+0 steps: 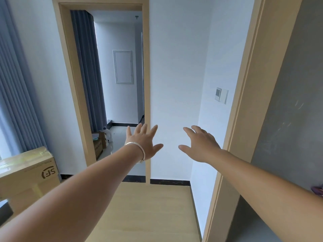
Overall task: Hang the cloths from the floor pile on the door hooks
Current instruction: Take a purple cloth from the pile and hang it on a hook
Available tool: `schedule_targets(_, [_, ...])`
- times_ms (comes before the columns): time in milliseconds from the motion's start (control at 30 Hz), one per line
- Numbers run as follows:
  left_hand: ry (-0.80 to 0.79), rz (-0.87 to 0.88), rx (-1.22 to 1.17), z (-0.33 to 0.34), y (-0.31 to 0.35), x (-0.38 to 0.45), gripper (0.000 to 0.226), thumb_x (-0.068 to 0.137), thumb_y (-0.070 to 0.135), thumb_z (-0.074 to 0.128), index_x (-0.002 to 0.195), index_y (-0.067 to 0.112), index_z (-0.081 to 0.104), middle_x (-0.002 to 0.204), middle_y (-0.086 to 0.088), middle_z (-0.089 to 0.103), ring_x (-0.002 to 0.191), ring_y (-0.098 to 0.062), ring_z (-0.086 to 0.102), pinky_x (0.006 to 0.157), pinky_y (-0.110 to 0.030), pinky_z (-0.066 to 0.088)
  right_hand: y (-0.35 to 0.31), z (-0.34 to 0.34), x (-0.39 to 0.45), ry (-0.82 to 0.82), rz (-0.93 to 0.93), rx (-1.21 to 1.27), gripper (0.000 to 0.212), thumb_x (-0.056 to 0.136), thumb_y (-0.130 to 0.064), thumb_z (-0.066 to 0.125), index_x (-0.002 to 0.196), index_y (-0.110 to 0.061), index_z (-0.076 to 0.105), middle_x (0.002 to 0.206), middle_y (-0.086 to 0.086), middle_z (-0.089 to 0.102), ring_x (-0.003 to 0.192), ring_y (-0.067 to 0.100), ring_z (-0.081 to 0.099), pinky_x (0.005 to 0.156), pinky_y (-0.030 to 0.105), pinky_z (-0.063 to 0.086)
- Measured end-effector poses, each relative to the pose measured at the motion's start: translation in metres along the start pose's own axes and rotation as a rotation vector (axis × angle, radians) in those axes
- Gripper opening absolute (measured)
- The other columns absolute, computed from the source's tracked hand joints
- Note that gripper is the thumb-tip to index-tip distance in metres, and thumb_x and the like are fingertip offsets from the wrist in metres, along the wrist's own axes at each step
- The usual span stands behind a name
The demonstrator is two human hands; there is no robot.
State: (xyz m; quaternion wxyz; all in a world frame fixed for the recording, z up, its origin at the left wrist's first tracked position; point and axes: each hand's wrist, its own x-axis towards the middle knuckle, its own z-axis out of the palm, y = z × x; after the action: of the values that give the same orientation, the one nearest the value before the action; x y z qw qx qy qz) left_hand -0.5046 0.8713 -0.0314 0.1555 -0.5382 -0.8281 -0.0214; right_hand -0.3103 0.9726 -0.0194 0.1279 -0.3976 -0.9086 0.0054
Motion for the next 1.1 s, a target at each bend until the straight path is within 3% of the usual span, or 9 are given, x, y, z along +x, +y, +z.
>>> schedule_targets(433, [0.000,-0.101,0.040,0.058,-0.009,0.212,0.076,0.089,0.071,0.024,0.149,0.037,-0.006,0.160,-0.004,0.003,0.147,-0.023,-0.002,0.114,-0.059,0.000,0.071,0.047,0.237,0.040,-0.111,0.063,0.077,0.090,-0.064,0.043,0.152,-0.027,0.017,0.160,0.003,0.013,0.146,0.020,0.014,0.116,0.046,0.018])
schedule_targets(700, [-0.001,-0.116,0.044,0.092,-0.027,0.309,0.073,0.090,0.068,0.025,0.149,0.035,-0.003,0.159,-0.004,0.006,0.147,-0.024,-0.002,0.114,-0.059,0.000,0.099,0.080,0.341,-0.016,-0.119,0.043,0.073,0.092,-0.055,0.048,0.152,-0.029,0.015,0.160,0.002,0.010,0.145,0.020,0.015,0.117,0.046,0.017])
schedule_targets(1100, [0.002,-0.135,0.003,0.173,-0.124,0.466,0.073,0.090,0.068,0.023,0.150,0.035,-0.004,0.160,-0.004,0.002,0.147,-0.024,-0.003,0.114,-0.059,-0.002,0.051,0.136,0.539,-0.024,-0.173,0.005,0.073,0.092,-0.057,0.045,0.152,-0.028,0.015,0.160,0.002,0.010,0.145,0.021,0.017,0.116,0.045,0.018])
